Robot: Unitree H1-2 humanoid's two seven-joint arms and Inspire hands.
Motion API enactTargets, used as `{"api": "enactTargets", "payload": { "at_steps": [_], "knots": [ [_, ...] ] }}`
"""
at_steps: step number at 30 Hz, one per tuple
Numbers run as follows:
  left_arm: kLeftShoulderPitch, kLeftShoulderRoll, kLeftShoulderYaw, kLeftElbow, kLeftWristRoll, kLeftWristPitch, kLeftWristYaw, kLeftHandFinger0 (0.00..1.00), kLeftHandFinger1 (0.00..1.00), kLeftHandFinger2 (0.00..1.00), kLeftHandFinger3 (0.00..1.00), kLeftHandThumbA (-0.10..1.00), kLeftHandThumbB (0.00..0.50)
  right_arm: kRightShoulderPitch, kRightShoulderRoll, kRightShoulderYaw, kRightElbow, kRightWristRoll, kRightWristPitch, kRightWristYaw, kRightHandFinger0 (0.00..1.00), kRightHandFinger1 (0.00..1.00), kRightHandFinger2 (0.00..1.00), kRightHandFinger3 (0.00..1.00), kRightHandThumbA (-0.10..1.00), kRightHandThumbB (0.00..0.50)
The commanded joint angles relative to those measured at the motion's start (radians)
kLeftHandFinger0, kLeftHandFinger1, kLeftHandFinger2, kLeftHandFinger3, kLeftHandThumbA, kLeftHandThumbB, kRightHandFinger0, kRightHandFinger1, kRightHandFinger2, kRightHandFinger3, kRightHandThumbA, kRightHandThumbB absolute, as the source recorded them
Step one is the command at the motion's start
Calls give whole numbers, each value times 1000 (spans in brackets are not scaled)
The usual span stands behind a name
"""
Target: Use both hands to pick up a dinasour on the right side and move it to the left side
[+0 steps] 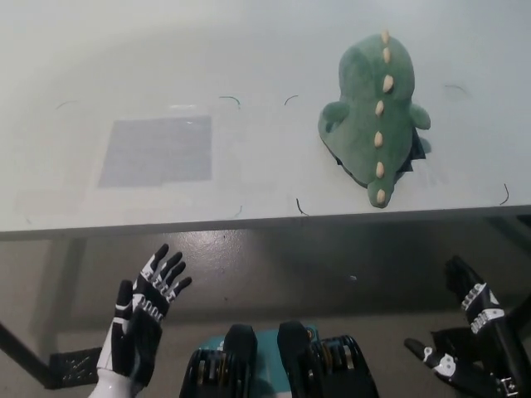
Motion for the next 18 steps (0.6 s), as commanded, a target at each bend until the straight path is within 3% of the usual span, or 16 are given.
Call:
{"api": "enactTargets", "payload": {
  "at_steps": [1, 3, 6, 9, 14, 18],
  "knots": [
    [-21, 5, 4, -61, -30, -36, -16, 1000, 1000, 1000, 1000, 1000, 378, -29, -17, -22, -56, 16, -58, 2, 1000, 1000, 1000, 1000, 1000, 170],
    [-41, -3, 2, -110, -35, -7, -4, 1000, 1000, 1000, 1000, 1000, 409, -53, -23, -37, -69, 17, -80, -1, 1000, 1000, 1000, 1000, 1000, 165],
    [-74, -8, -2, -148, -31, 13, 4, 1000, 1000, 1000, 1000, 1000, 422, -82, -22, -52, -108, 27, -40, -9, 1000, 1000, 1000, 1000, 1000, 203],
    [-138, -16, -2, -191, -36, 63, 20, 1000, 1000, 1000, 1000, 1000, 400, -140, -33, -77, -132, 42, -7, -16, 1000, 1000, 1000, 1000, 1000, 226],
    [-255, -25, 6, -191, -34, 96, 34, 1000, 1000, 1000, 1000, 1000, 396, -224, -44, -111, -141, 65, 43, -21, 1000, 1000, 1000, 1000, 1000, 214],
    [-362, -40, 11, -162, -15, 118, 56, 1000, 1000, 1000, 1000, 995, 432, -298, -37, -120, -144, 58, 94, -31, 1000, 1000, 1000, 1000, 1000, 226]
  ]
}}
